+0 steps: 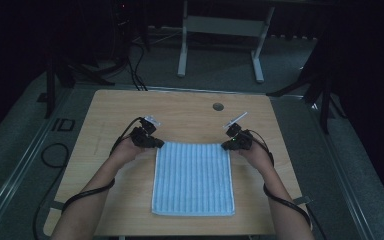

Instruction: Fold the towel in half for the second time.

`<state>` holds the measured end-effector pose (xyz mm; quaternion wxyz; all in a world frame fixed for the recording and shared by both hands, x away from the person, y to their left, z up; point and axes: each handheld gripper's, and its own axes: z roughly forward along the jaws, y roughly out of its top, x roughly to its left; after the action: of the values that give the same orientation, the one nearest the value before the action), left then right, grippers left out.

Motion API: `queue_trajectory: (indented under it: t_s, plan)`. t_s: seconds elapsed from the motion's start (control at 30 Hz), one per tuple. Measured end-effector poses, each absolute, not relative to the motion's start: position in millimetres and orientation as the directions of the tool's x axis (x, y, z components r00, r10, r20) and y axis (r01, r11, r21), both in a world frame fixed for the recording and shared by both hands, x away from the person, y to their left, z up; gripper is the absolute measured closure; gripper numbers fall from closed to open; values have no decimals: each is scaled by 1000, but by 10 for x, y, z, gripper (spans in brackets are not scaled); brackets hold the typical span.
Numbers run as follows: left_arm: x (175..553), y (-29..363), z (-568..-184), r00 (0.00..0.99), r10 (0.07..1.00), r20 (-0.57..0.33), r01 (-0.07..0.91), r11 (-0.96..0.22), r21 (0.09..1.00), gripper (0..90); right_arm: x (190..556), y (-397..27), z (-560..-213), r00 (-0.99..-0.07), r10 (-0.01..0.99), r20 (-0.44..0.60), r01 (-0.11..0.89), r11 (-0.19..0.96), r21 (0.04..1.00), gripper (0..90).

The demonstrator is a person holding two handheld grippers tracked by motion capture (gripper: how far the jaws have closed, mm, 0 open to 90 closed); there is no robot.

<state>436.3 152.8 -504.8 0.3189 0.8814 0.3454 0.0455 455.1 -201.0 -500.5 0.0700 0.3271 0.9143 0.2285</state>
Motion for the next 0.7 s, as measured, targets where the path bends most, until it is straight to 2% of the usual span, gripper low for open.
queue_trajectory:
  t_s: [0.17, 0.3, 0.33, 0.53, 0.7]
  plan:
    - [4172, 1640, -4742, 774, 619, -132, 533, -525, 664, 857, 4356, -2061, -4634, -799, 601, -1, 500, 665, 555, 856]
    - [3903, 1684, -4625, 804, 580, -132, 494, -527, 691, 855, 4020, -2115, -4422, -828, 559, -36, 427, 671, 607, 856]
    - [3812, 1687, -4603, 807, 580, -108, 479, -537, 695, 854, 3915, -2129, -4384, -837, 546, -43, 407, 673, 618, 855]
    - [3294, 1743, -4549, 855, 503, -124, 421, -535, 732, 852, 3333, -2258, -4287, -869, 491, -67, 332, 677, 657, 855]
    - [2942, 1725, -4594, 891, 443, -96, 373, -595, 712, 846, 2898, -2328, -4344, -885, 462, -50, 309, 666, 679, 855]
